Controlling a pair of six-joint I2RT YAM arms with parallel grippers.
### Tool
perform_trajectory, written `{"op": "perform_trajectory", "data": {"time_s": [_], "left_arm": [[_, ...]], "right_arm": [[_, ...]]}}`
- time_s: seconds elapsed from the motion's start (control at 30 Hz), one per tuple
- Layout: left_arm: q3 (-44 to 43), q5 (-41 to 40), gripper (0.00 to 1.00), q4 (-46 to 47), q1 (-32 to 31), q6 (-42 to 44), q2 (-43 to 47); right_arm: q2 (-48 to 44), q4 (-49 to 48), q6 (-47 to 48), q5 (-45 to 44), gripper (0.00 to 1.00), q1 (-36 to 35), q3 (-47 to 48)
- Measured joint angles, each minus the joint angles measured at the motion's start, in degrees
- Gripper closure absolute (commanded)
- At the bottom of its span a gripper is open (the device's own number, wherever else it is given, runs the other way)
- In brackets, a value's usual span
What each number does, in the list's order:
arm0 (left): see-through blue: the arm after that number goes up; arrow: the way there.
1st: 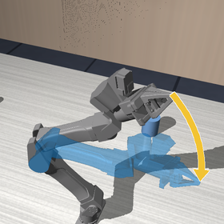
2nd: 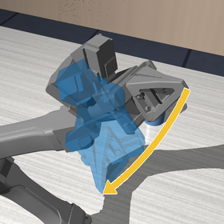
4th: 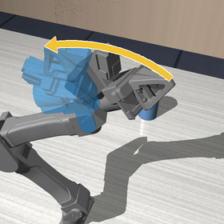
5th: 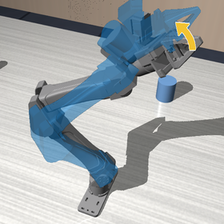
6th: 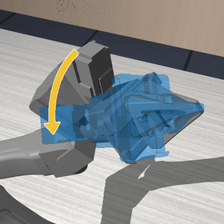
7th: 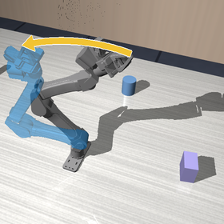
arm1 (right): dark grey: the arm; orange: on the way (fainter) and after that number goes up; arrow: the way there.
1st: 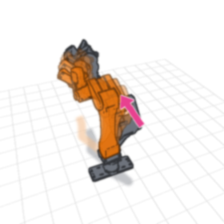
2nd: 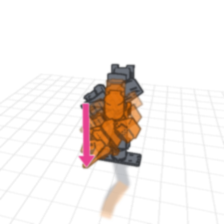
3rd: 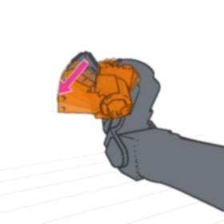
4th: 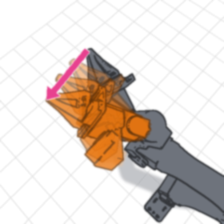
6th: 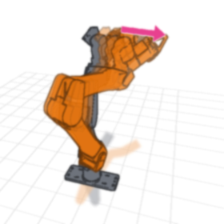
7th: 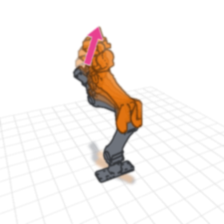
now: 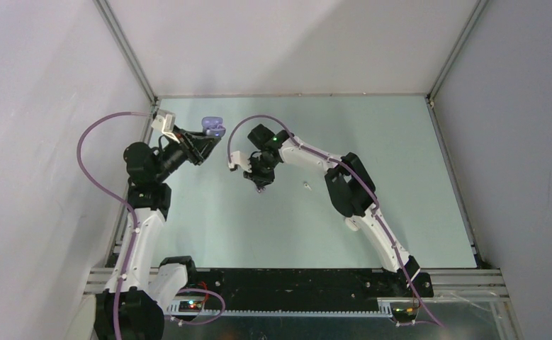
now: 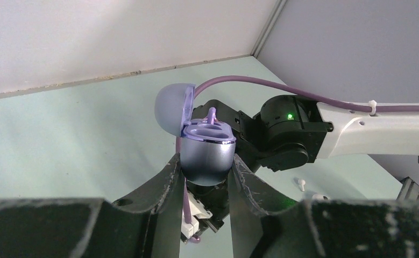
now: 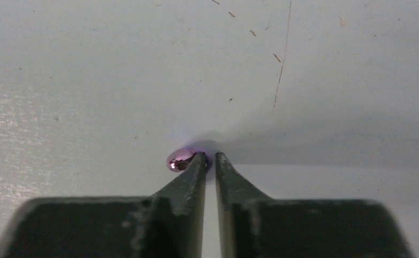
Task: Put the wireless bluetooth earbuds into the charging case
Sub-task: Pick up the earbud from the center of the board, then place the earbud in the charging case.
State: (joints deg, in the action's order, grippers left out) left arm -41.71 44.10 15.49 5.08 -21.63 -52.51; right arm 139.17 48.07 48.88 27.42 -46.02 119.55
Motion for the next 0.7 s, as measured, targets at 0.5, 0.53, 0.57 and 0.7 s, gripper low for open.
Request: {"op": "perform_trajectory", "data": {"time_s": [0.5,0.53,0.57,0.7], "left_arm": [[0.48,-0.70,1.00,3.41,-0.02,-0.87,-4.44],[0.42,-0.98,1.00,3.80,-0.11,-0.90,-5.35],[0.33,-1.40,1.00,4.15,-0.31,-0.94,-6.40],[-0.90,-3.32,1.00,5.20,-1.97,-0.85,-11.10]], "right_arm": [[-11.28,-11.19,-7.41,-5.88,1.00,1.40,-15.17],[-14.45,-13.38,-8.28,-7.04,1.00,1.81,-18.29],[-17.59,-15.21,-8.94,-8.02,1.00,2.19,-20.79],[-34.01,-27.32,-11.43,-12.76,1.00,3.54,-30.97]]}}
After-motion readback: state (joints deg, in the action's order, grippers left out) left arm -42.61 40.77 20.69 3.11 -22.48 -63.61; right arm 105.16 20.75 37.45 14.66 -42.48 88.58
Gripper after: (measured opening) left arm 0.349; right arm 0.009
